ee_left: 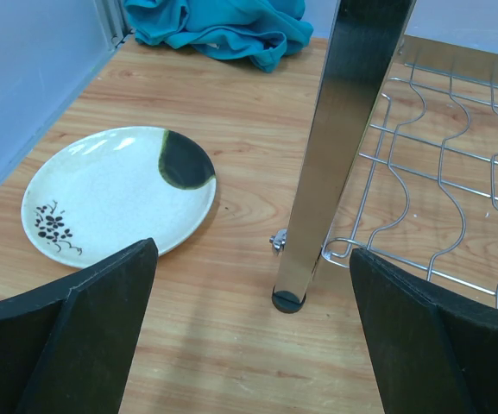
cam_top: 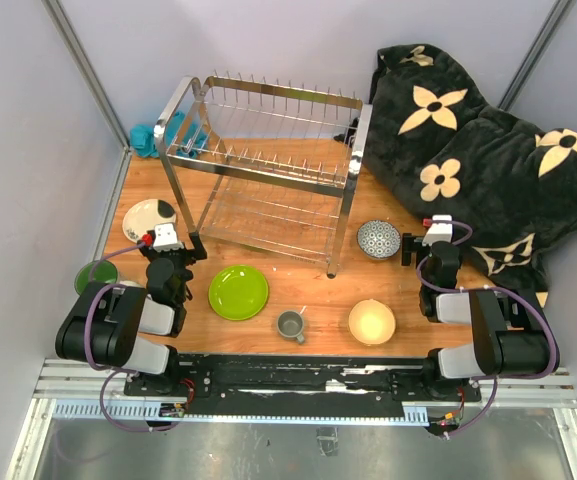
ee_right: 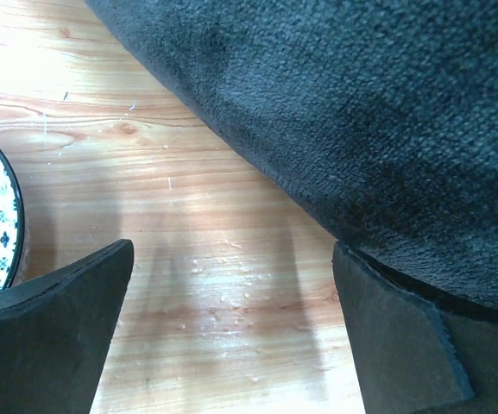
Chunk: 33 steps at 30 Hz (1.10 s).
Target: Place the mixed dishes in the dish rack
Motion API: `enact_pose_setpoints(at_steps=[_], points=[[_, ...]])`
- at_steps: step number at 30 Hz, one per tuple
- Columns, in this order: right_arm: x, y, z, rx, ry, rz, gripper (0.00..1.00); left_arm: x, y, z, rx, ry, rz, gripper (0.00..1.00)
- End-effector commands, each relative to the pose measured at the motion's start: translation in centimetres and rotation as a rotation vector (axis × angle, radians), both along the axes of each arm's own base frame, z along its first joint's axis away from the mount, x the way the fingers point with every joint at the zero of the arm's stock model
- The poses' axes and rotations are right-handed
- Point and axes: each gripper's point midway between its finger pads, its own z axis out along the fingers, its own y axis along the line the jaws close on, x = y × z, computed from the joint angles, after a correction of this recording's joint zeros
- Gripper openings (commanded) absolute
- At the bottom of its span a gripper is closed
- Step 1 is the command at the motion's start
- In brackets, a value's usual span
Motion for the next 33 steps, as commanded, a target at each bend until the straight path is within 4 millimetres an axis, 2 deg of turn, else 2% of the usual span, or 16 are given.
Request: enact_pose_setpoints(at_steps=[1,12,15,19,24,28,33], points=[[0.9,0.7,1.1,-0.009,-0.029,0.046,0.98,0.3,0.5,0.9,0.006,-0.033,0.018,1.0],[1.0,0.7,1.2,-0.007,-0.031,0.05,0.98,0.3,0.4,0.9,0.006,-0.03,0.017,1.0],[1.0,0.5,2.7,-0.016,-0.07,0.038,0.99,0.3,0.6,1.4,0.007,-0.046,0.025,1.0],[-0.6,0.3,4.3,0.043,-0.048,-0.011,0.98,0.8,0.6,2.1,0.007,-0.007,0.03,1.0],[-1.8,1.9,6.7,0.146,-0.069,0.029,0.99,0.6,0.2,4.7,-0.009,-0.029,0.009,1.0],[-1.7,3.5,8.8,0.199,-0.043,0.093,0.95,0.6,-0.7,7.2,-0.087,-0.029,-0.026,1.0],[-2.3,6.6,11.5,0.241,-0.026,0.189,0.91,0.2,-0.9,8.4,-0.19,0.052,-0.009,1.0]])
